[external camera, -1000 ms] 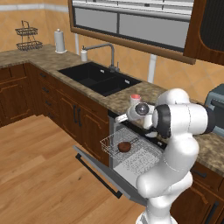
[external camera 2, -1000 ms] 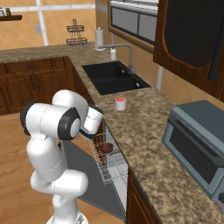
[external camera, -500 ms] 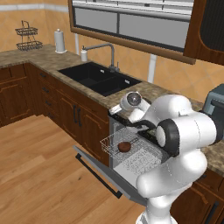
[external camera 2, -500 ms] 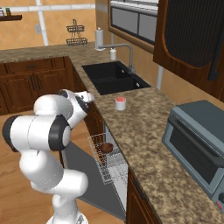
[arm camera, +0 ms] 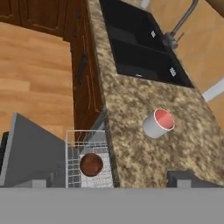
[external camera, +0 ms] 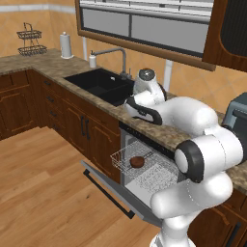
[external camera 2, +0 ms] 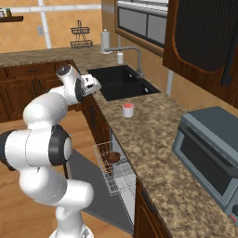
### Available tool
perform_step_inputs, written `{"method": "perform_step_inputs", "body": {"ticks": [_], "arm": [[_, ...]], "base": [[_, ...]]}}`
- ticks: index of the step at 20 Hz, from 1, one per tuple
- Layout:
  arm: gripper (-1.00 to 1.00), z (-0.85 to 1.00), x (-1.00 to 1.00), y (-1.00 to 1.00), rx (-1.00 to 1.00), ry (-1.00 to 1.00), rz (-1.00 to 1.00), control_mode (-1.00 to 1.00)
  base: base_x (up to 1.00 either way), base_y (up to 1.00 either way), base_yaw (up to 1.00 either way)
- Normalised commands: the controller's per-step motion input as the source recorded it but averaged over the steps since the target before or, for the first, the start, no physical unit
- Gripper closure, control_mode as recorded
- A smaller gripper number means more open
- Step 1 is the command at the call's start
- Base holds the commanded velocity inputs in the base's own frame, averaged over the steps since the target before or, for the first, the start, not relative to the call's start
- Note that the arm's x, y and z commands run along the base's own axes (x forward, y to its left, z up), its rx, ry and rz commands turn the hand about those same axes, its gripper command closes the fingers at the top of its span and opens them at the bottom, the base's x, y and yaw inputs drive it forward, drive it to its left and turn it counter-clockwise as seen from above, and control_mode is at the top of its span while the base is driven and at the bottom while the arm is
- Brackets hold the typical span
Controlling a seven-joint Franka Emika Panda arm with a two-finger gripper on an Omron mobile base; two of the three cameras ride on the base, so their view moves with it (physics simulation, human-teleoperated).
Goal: Pick up the cup and bowl from the counter, place them in the dishwasher, and close the dishwasher door.
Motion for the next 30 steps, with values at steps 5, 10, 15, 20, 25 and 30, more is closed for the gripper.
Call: {"method": "perform_step_inputs", "body": {"ticks": [5,10,15,20,25,30], "arm": [[-1.00,0.02,0.21,-0.24,-0.09,0.42,-0.03,-1.00],[-1.00,-0.40,0.15,-0.06,-0.14,0.32,-0.08,-1.00],[-1.00,-0.51,0.19,-0.09,-0.12,0.22,-0.07,-1.00],[-1.00,-0.27,0.20,-0.29,-0.05,0.03,-0.06,-1.00],[-1.00,-0.33,0.02,-0.34,0.00,-0.04,-0.03,-1.00],[-1.00,-0.44,0.14,-0.20,0.00,-0.23,0.00,-1.00]], "base": [[0.00,0.00,0.00],[0.00,0.00,0.00],[0.00,0.00,0.00],[0.00,0.00,0.00],[0.00,0.00,0.00],[0.00,0.00,0.00]]}}
